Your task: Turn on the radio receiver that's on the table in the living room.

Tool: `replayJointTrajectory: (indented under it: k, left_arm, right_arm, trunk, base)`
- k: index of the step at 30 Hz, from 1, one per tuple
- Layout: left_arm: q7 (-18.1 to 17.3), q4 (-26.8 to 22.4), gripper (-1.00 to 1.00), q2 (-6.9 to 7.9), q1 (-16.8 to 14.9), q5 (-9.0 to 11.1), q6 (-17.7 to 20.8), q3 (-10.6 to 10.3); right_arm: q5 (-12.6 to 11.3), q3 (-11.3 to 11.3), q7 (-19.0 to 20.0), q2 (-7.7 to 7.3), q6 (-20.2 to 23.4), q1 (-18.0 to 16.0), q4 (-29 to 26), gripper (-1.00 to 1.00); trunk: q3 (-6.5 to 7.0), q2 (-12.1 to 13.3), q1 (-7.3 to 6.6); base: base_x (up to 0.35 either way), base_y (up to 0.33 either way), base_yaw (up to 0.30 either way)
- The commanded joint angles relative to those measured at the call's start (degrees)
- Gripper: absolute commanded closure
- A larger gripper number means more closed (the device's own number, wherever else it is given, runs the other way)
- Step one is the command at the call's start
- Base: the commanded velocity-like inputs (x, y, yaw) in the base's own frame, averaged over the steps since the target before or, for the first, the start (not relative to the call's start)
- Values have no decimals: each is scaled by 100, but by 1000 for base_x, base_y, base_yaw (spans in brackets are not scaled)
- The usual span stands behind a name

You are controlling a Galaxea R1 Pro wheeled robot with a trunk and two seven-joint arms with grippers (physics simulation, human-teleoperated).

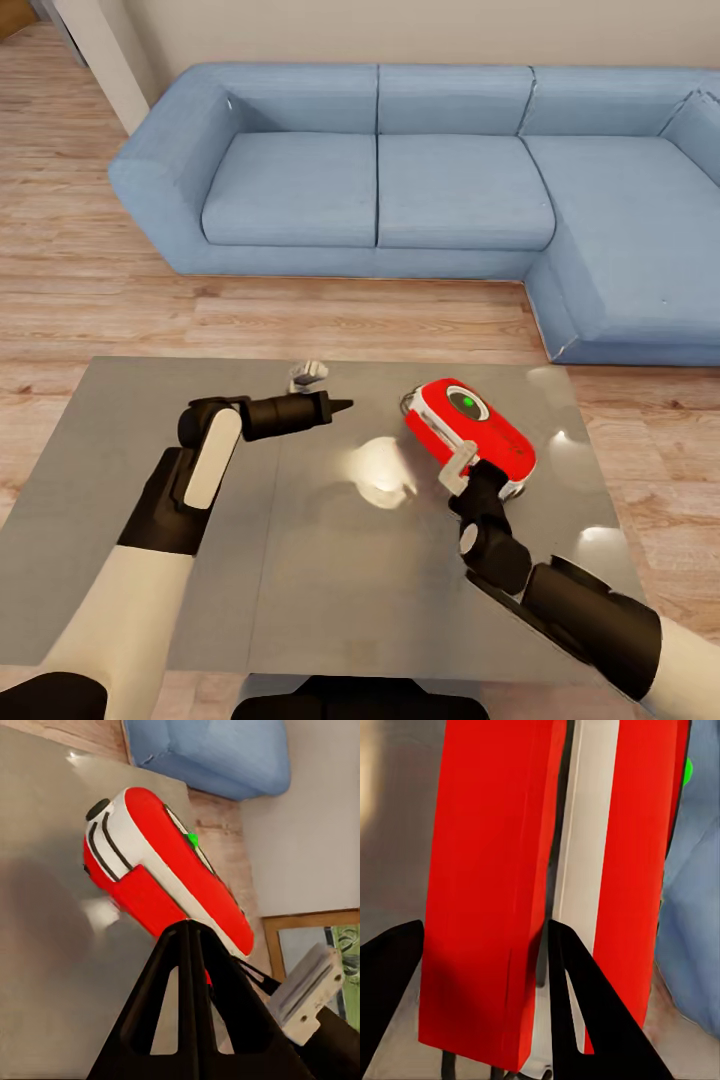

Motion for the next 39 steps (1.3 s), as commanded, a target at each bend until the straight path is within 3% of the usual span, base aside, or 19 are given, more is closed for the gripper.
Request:
replayJointTrajectory:
  k: [1, 7, 8, 9, 10, 13, 18, 20, 27, 31, 34, 39]
  left_arm:
    - [0, 26, 100, 1, 0, -4, -1, 3]
    - [0, 104, 100, 36, -1, -16, -6, 11]
    - [2, 160, 100, 62, 0, -21, -12, 10]
    - [2, 184, 100, 77, 0, -23, -22, 9]
    - [-2, 299, 100, 150, 0, -18, -167, 5]
    - [-13, 525, 100, 226, 0, -12, -421, -1]
    - [-17, 628, 100, 265, 0, -13, -516, -10]
    - [-17, 642, 100, 272, 0, -10, -526, -11]
    - [-24, 770, 100, 283, 0, -23, -547, -12]
    - [-26, 909, 100, 278, 0, -37, -651, -19]
    - [-26, 926, 100, 274, 0, -41, -672, -20]
    - [-26, 931, 100, 268, 0, -30, -687, -20]
  right_arm:
    - [122, -140, 276, -2, 36, -68, -37, 100]
    - [122, -916, 1776, 0, 36, -352, -125, 100]
    - [122, -1101, 2202, -5, 36, -461, -128, 100]
    - [122, -1161, 2327, -6, 36, -497, -128, 100]
    - [122, -1363, 2698, -9, 36, -591, -131, 100]
    - [122, -1668, 3191, -9, 36, -672, -131, 100]
    - [110, -2204, 4045, -30, 36, -841, -131, 100]
    - [112, -2610, 4717, -122, 36, -900, -131, 100]
    - [103, -3564, 6198, -463, 36, -936, -131, 100]
    - [96, -4310, 7418, -621, 36, -938, -124, 100]
    - [69, -4663, 7797, -635, 36, -938, -116, 100]
    - [67, -4799, 7927, -622, 36, -938, -79, 100]
  trunk:
    - [0, 0, 0]
    - [0, 0, 0]
    - [0, 0, 0]
    - [0, 0, 0]
    - [0, 0, 0]
    - [0, 0, 0]
    - [0, 0, 0]
    - [0, 0, 0]
    - [0, 0, 0]
    - [0, 0, 0]
    - [0, 0, 0]
    - [0, 0, 0]
  base:
    - [0, 0, 0]
    - [0, 0, 0]
    - [0, 0, 0]
    - [0, 0, 0]
    - [0, 0, 0]
    - [0, 0, 0]
    - [0, 0, 0]
    - [0, 0, 0]
    - [0, 0, 0]
    - [0, 0, 0]
    - [0, 0, 0]
    - [0, 0, 0]
